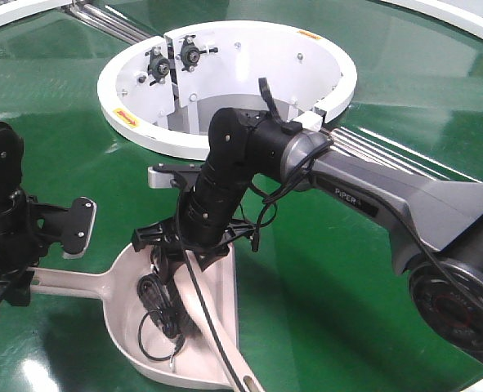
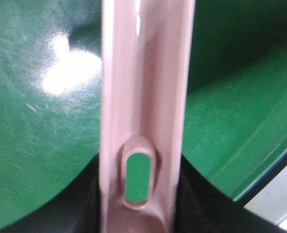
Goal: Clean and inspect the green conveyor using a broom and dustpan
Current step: 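Sweep the cable bundle into the dustpan with the brush in the right gripper, then carry the brush with the right gripper back beside the dustpan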
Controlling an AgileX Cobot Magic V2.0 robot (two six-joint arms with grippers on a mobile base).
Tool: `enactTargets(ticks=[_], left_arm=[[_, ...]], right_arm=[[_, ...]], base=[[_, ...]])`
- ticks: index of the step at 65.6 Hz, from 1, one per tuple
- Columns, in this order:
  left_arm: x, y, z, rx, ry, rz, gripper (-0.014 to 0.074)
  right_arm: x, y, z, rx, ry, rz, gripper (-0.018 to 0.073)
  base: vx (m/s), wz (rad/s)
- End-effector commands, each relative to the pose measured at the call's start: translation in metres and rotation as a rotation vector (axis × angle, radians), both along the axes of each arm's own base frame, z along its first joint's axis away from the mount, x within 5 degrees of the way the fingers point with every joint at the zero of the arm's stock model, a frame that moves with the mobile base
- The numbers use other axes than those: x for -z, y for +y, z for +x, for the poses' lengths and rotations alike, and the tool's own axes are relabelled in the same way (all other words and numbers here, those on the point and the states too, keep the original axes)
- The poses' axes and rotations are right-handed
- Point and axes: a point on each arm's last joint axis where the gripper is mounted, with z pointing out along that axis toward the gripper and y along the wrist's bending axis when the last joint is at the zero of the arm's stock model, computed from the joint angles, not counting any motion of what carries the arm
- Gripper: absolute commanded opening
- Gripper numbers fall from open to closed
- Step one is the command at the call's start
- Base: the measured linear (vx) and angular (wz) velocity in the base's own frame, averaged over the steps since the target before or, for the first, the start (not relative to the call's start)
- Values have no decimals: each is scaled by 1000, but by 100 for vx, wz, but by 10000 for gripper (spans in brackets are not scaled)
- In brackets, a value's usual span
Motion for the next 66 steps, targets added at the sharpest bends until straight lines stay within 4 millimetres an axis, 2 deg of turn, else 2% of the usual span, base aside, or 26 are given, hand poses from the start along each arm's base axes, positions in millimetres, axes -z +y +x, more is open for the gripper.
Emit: enactTargets(ticks=[1,10,19,31,42,49,55,66], left_arm=[[-17,-4,-1,-14,-53,-35,-25],[-17,-4,-1,-14,-53,-35,-25],[-17,-4,-1,-14,-53,-35,-25],[-17,-4,-1,-14,-53,-35,-25],[-17,-4,-1,-14,-53,-35,-25],[-17,-4,-1,-14,-53,-35,-25],[-17,-4,-1,-14,-53,-35,-25],[-17,-4,-1,-14,-53,-35,-25]], right_arm=[[-43,-5,-7,-12,-26,53,-2],[-56,-9,-9,-5,-60,50,-2],[-72,-23,-13,5,-128,-2,-2],[-84,-63,-19,50,-147,-61,-2],[-91,-110,-21,110,-164,-119,-2],[-90,-139,-21,148,-168,-169,-2],[-81,-161,-18,175,-144,-204,-2],[-63,-188,-17,201,-89,-249,-2]], base=[[0,0],[0,0],[0,0],[0,0],[0,0],[0,0],[0,0],[0,0]])
